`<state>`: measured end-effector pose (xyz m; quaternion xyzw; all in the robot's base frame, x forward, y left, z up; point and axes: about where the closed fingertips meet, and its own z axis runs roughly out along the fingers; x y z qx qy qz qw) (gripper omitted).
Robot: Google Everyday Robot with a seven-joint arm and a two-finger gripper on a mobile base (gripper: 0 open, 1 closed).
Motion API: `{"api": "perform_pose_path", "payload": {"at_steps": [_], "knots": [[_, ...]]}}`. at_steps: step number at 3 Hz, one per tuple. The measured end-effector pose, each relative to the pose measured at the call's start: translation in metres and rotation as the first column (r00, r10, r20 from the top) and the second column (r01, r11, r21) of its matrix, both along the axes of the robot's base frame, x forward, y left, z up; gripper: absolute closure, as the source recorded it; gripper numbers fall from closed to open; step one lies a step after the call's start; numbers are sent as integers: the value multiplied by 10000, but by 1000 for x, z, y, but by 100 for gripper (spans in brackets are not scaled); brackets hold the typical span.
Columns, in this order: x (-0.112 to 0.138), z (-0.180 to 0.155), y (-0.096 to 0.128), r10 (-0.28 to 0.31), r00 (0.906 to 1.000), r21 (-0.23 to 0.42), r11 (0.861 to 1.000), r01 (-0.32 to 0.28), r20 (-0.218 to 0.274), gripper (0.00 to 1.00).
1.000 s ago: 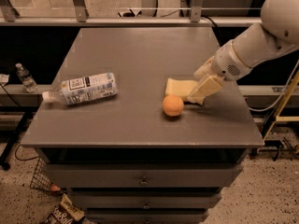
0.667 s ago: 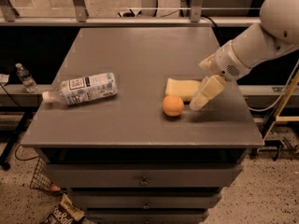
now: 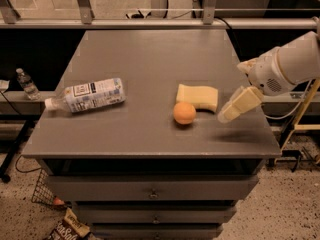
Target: Move sponge near orange
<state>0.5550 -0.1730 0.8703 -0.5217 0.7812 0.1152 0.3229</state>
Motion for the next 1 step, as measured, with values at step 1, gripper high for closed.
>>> {"api": "perform_pose_path", "payload": {"at_steps": [1], "knots": [[-28, 20, -33, -1109, 9906, -53, 9937, 1116, 800, 0]]}}
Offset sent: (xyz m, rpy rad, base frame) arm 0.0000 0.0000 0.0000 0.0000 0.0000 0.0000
